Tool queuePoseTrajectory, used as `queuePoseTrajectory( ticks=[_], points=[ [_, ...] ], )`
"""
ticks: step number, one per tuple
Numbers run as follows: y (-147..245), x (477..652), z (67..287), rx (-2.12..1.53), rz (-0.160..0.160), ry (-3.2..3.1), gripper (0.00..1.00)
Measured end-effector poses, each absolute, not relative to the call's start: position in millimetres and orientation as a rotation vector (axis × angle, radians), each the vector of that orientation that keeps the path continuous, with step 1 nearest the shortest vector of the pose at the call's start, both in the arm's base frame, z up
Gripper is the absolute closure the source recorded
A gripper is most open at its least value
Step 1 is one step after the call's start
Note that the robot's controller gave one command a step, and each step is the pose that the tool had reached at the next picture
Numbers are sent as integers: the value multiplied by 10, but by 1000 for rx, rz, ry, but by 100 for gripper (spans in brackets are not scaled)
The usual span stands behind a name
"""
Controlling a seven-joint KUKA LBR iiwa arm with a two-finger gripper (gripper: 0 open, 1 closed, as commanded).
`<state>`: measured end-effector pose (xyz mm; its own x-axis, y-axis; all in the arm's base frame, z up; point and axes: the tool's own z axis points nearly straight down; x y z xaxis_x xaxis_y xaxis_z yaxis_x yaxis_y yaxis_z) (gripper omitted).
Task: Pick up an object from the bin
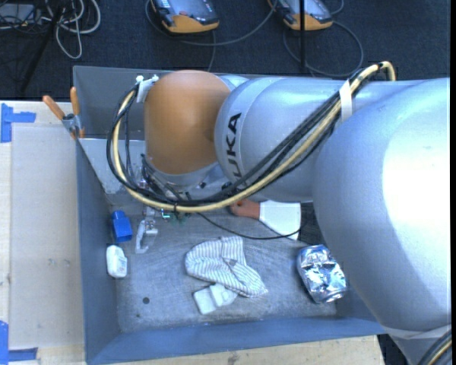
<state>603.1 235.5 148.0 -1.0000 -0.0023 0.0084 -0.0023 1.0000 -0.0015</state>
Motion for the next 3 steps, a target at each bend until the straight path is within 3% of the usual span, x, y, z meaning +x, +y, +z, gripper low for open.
queuePoseTrajectory(
  ticks=[1,2,3],
  points=[
    [2342,6056,1524,-5,0,-3140,100],
    [2341,6056,1524,-7,0,-3140,0],
    [2341,6056,1524,-8,0,-3140,0]
  ],
)
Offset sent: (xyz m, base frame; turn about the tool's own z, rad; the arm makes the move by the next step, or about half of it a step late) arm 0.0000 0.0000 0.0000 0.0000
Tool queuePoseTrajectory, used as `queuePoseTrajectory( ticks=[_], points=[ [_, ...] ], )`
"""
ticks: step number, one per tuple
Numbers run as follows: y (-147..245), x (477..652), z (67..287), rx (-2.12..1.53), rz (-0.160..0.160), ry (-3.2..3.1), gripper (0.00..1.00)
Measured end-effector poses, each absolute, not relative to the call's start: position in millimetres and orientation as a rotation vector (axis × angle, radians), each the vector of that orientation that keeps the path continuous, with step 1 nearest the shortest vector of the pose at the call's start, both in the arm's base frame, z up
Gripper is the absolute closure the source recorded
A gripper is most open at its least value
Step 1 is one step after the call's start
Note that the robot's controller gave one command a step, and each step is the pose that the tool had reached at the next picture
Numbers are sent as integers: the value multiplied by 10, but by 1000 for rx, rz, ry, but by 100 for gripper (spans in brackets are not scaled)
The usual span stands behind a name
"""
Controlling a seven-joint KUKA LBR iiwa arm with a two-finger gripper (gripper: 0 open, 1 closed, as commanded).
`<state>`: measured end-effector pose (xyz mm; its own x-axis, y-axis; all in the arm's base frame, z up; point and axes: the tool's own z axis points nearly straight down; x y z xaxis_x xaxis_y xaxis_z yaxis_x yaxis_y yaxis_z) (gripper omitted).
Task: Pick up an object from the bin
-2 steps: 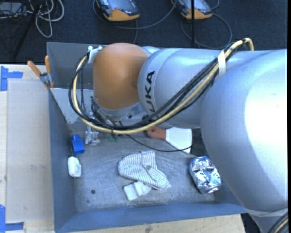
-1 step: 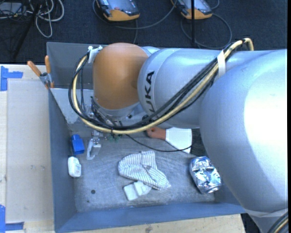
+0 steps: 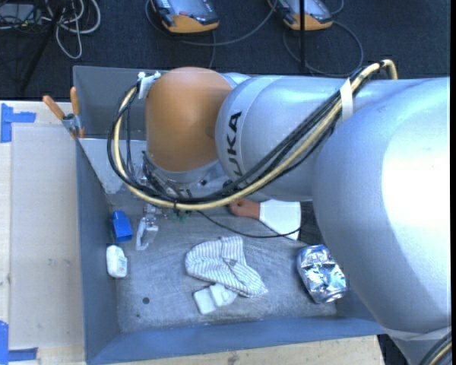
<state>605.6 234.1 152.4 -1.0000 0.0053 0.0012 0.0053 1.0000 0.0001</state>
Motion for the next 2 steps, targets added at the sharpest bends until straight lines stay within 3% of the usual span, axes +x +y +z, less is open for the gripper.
queuePoseTrajectory(
  ticks=[1,2],
  points=[
    [2453,5874,1114,-429,1,-3110,100],
    [2448,5877,1114,-432,1,-3109,0]
  ],
)
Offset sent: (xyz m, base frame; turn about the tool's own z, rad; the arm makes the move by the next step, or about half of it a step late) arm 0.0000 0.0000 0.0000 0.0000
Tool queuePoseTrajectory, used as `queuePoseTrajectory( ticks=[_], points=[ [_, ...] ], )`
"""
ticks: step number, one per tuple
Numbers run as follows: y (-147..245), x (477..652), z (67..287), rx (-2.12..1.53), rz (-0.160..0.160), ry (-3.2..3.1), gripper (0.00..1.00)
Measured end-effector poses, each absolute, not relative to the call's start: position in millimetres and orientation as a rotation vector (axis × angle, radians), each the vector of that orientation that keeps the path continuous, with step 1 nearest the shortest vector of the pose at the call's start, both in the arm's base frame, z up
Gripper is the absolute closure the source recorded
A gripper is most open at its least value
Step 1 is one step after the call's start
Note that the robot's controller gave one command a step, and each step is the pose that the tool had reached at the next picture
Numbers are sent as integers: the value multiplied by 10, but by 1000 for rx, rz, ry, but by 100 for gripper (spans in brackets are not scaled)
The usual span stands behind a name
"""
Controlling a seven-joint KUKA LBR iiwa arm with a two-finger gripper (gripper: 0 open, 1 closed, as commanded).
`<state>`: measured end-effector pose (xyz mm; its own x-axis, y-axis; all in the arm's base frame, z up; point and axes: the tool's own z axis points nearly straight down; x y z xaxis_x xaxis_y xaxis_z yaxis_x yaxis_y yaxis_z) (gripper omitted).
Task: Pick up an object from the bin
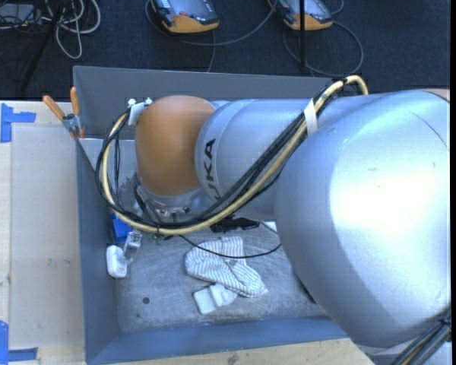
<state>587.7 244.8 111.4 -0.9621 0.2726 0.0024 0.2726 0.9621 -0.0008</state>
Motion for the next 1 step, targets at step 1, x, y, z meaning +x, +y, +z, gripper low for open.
queuePoseTrajectory(
  ticks=[1],
  points=[
    [2444,5878,1115,-435,1,-3109,100]
  ],
)
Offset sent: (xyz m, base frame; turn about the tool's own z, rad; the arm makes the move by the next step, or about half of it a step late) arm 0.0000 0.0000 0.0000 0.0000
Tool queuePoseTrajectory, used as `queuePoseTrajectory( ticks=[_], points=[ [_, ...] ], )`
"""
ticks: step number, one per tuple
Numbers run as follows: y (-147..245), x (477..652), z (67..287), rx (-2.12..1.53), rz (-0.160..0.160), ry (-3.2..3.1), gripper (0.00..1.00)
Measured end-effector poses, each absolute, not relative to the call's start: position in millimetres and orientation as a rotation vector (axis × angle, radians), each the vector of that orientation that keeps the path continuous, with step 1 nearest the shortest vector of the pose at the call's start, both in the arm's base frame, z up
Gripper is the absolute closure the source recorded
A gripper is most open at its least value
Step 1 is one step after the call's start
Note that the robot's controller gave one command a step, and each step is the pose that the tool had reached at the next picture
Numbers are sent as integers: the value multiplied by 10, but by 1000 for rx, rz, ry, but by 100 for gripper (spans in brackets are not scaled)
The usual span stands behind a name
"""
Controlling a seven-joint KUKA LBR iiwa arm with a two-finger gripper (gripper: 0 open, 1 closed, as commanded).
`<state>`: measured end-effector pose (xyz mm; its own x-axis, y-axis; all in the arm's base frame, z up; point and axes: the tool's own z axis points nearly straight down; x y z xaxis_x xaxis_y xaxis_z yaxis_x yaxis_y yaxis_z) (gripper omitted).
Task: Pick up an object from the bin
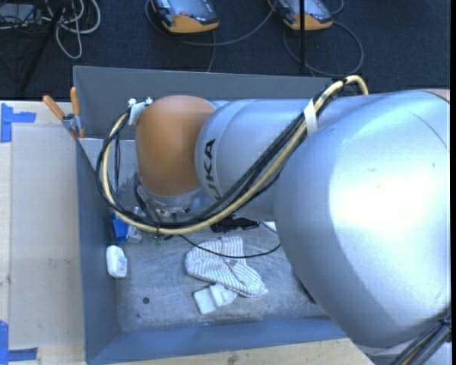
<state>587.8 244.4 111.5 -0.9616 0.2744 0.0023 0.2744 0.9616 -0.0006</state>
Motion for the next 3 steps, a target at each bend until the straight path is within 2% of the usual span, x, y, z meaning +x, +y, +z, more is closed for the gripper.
queuePoseTrajectory(
  ticks=[1,2,3],
  points=[
    [2444,5878,1115,-436,0,-3109,100],
    [2409,5556,1147,-335,4,-3122,100],
    [2272,5311,1281,-282,3,-3123,100]
  ],
)
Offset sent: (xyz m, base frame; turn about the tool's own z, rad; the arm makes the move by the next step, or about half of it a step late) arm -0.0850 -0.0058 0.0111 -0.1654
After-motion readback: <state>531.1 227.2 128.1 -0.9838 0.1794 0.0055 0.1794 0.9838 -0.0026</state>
